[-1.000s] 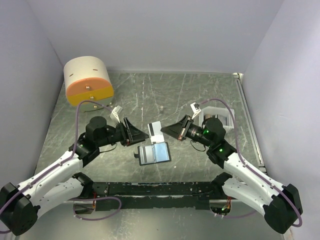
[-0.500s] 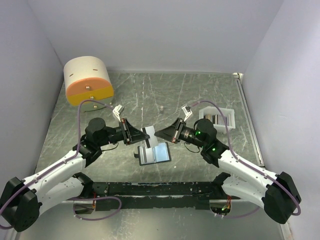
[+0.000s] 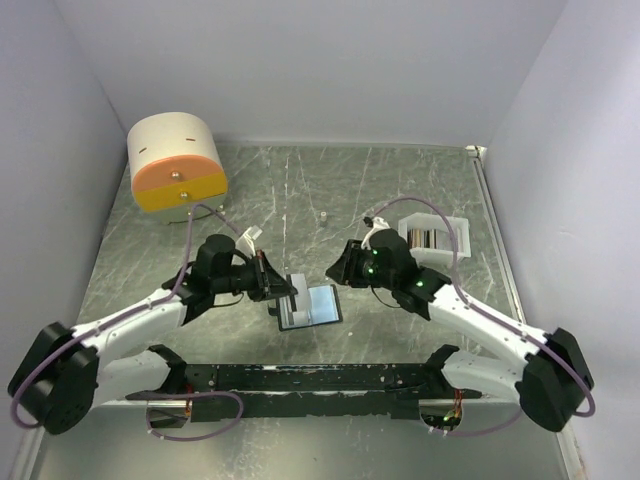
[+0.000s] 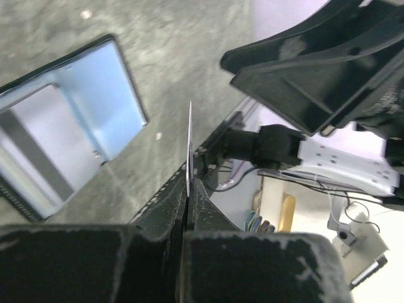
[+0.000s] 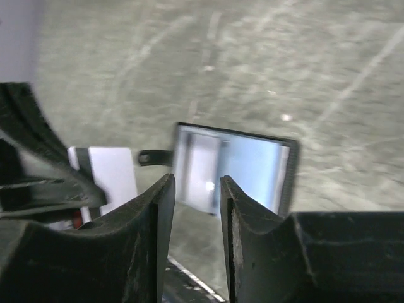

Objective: Put the credit cards into the card holder
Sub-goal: Insert the credit card into the card holder.

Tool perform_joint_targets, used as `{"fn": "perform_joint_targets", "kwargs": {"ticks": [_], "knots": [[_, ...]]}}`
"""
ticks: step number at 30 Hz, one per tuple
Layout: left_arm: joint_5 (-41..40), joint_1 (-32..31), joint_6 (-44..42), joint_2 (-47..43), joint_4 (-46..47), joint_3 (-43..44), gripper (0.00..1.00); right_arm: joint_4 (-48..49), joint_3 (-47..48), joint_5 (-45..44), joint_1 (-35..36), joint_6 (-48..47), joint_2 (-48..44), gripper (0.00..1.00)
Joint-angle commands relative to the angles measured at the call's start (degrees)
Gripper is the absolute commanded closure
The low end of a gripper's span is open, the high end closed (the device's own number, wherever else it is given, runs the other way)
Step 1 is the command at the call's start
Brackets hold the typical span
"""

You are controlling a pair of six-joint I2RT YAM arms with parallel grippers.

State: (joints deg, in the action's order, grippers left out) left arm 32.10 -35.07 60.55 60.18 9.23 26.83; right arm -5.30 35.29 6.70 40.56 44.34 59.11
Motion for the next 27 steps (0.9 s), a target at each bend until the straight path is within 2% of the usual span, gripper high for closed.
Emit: {"fn": "perform_joint_targets", "kwargs": {"ticks": [1, 9, 15, 19, 27], "knots": [[2.0, 0.18, -3.81, 6.86, -1.55, 1.32, 0.93, -9.48, 3.34, -8.72, -0.02, -7.3, 6.38, 0.64], [2.93, 0.22, -5.21, 13.63, -1.45, 2.57, 0.93, -3.92, 0.64, -4.26, 0.34, -7.2, 16.92, 0.63], [3.58, 0.18, -5.86, 18.72, -1.01, 3.14, 0.93, -2.77, -0.47, -3.45, 0.55, -8.0, 20.48, 0.62], [4.97, 0.19, -5.23, 22.08, 3.84, 2.31, 0.93, -0.81, -1.8, -3.73, 1.52, -7.65, 21.02, 0.68], [8.97, 0.26, -6.05, 30.95, 11.48, 2.01, 0.93, -1.43, -2.49, -4.17, 2.35, -8.37, 22.15, 0.86]]}}
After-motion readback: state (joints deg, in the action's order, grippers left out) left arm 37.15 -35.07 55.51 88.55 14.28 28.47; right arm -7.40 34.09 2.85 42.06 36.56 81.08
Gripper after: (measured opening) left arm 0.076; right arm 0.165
